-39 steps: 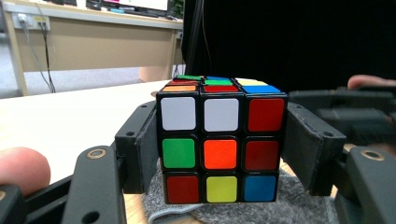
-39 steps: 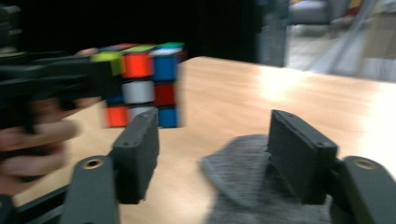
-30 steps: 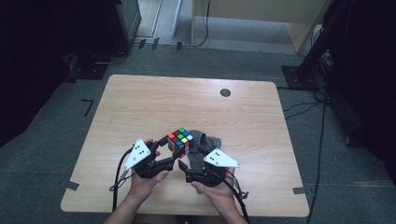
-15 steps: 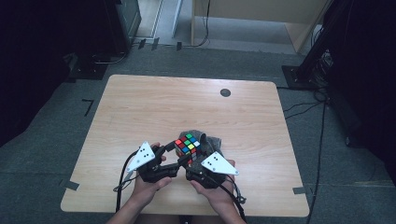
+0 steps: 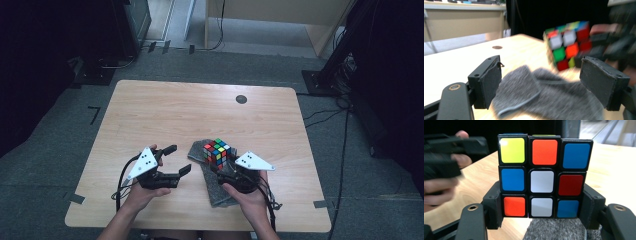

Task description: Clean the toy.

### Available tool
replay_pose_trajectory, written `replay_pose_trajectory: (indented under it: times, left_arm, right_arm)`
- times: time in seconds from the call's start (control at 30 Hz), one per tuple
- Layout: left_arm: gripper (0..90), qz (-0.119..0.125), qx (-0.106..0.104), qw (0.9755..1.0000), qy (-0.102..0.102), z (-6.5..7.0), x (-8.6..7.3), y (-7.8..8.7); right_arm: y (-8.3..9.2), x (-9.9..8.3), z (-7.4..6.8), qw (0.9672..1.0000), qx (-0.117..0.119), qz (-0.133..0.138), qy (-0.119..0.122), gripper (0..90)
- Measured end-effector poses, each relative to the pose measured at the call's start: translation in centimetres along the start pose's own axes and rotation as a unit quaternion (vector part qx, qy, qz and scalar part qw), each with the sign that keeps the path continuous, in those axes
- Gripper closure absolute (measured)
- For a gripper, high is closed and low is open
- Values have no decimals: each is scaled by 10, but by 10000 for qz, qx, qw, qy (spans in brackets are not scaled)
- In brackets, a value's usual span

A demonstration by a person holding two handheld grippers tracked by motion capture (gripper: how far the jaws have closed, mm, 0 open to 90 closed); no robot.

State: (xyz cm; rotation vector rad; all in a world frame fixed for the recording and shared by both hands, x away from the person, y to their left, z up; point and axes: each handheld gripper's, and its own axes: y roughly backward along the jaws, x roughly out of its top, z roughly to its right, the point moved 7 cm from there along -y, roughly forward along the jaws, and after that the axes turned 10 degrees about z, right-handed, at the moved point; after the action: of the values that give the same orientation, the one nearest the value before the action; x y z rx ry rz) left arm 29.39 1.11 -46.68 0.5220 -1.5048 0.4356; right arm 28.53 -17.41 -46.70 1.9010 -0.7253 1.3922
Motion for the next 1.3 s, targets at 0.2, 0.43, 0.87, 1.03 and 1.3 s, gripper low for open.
replay_pose_trajectory:
  times: [0.2,0.43,0.87,1.03,1.3]
  left_arm:
    - [198,-229,-15,9956,-905,16,-11,-7]
    - [178,-250,168,9863,-1623,22,-16,-15]
    - [308,-267,68,9638,-2652,41,-27,-22]
    - [330,-358,267,9721,-2304,30,-28,-20]
    - [331,-354,546,9944,-837,-6,-21,-9]
  right_arm:
    - [1,8,-10,9979,481,-254,-362,342]
    - [3,8,-32,9934,801,-754,-317,342]
    - [-4,-5,-44,9813,928,-1586,-571,338]
    - [0,3,-36,9803,1238,-1188,-983,258]
    - [11,1,15,9985,-55,-304,-458,258]
